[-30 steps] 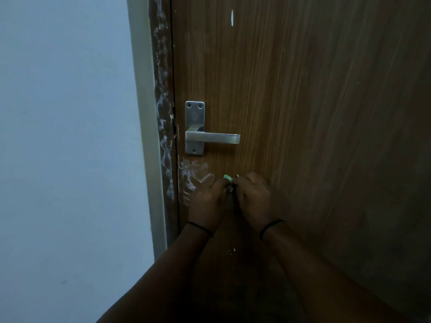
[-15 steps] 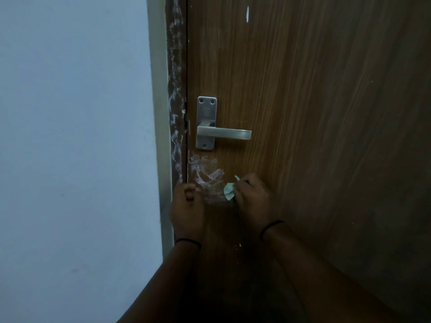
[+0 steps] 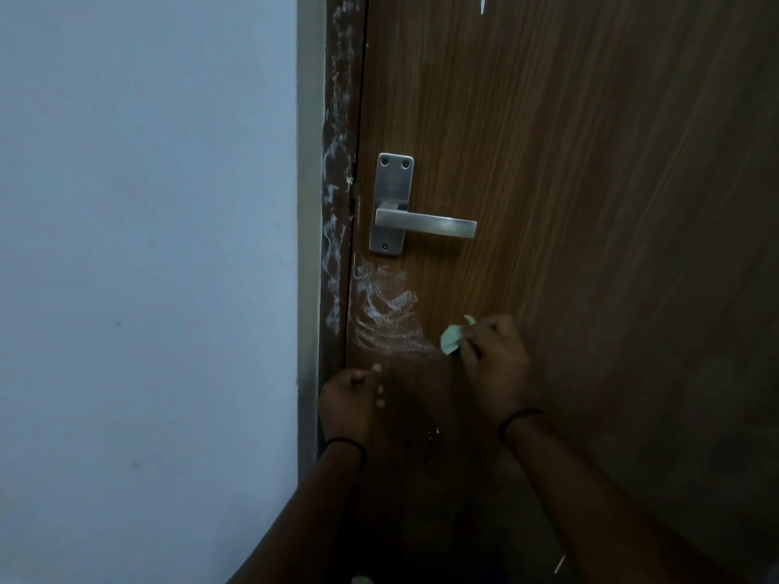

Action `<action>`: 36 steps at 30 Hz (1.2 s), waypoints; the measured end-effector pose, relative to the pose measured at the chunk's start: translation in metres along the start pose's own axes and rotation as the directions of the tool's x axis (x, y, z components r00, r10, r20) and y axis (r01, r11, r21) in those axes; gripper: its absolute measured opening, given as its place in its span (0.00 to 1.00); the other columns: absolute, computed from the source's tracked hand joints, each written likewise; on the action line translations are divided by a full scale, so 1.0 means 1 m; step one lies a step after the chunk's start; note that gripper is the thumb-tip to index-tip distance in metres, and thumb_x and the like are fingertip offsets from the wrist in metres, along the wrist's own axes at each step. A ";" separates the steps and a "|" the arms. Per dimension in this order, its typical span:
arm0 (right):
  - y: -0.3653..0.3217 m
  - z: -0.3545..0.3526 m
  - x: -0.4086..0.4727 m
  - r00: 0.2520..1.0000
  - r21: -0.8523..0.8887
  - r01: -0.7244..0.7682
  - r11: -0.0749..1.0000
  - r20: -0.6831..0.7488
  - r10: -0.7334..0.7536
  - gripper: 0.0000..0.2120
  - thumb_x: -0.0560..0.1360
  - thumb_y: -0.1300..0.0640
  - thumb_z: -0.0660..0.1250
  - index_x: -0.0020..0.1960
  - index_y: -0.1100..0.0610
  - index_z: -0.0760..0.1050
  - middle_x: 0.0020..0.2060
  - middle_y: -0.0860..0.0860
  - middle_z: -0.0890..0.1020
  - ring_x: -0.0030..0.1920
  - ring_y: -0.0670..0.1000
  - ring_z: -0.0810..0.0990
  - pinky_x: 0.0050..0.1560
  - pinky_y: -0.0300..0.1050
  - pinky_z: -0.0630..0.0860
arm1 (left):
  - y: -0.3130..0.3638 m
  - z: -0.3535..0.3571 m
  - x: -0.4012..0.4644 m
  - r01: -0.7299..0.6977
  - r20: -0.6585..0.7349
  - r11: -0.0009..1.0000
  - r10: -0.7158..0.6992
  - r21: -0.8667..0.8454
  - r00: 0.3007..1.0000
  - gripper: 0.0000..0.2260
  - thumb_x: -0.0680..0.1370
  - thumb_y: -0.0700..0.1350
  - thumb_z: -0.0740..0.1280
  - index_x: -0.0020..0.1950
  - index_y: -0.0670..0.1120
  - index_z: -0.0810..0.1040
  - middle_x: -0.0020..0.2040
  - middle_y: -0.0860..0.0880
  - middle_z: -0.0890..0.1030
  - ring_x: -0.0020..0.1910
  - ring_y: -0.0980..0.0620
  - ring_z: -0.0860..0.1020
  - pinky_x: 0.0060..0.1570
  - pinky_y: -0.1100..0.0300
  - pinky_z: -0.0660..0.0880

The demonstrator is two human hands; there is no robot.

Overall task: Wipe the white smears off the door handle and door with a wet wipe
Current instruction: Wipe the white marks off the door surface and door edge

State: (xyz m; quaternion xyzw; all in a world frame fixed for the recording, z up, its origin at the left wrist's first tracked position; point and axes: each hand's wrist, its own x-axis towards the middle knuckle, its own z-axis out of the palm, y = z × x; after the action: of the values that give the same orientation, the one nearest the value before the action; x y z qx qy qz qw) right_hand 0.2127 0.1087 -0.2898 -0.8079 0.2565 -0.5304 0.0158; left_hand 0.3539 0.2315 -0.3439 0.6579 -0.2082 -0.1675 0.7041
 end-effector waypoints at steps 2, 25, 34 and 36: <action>-0.001 -0.002 0.009 0.992 -0.004 -0.058 0.998 -0.112 0.057 0.05 0.71 0.69 0.73 0.43 0.61 0.79 0.47 0.55 0.76 0.44 0.37 0.67 0.49 0.25 0.64 | -0.008 0.002 -0.001 0.076 0.023 0.997 -0.075 -0.021 0.997 0.08 0.78 0.48 0.69 0.42 0.45 0.82 0.37 0.46 0.84 0.32 0.54 0.80 0.30 0.64 0.75; -0.014 0.004 0.001 0.991 -0.115 -0.070 0.991 0.107 0.083 0.03 0.75 0.56 0.72 0.43 0.53 0.79 0.43 0.50 0.78 0.39 0.51 0.78 0.35 0.44 0.72 | 0.003 -0.006 0.045 0.208 0.193 0.968 -0.233 0.140 0.953 0.22 0.74 0.60 0.70 0.40 0.40 0.81 0.31 0.46 0.84 0.26 0.50 0.82 0.25 0.61 0.76; -0.024 0.006 0.000 0.966 -0.155 -0.051 0.987 0.242 0.088 0.05 0.78 0.54 0.66 0.44 0.53 0.75 0.45 0.50 0.76 0.41 0.50 0.76 0.37 0.42 0.67 | 0.014 -0.003 0.043 0.248 0.183 0.962 -0.265 0.114 0.947 0.24 0.75 0.60 0.70 0.42 0.36 0.80 0.31 0.42 0.84 0.24 0.48 0.80 0.24 0.61 0.73; -0.019 0.001 -0.003 0.965 -0.177 -0.071 0.982 0.237 0.112 0.05 0.78 0.54 0.66 0.44 0.52 0.76 0.45 0.48 0.76 0.41 0.49 0.76 0.35 0.38 0.63 | 0.015 -0.003 0.042 0.253 0.189 0.963 -0.267 0.097 0.945 0.24 0.75 0.59 0.71 0.42 0.36 0.80 0.31 0.42 0.83 0.24 0.47 0.79 0.25 0.61 0.73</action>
State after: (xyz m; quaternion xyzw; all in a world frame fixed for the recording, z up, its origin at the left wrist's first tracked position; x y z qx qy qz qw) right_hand 0.2202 0.1263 -0.2873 -0.8531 0.3332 -0.4015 0.0041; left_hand 0.3909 0.2139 -0.3260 0.6839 -0.1954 -0.3169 0.6274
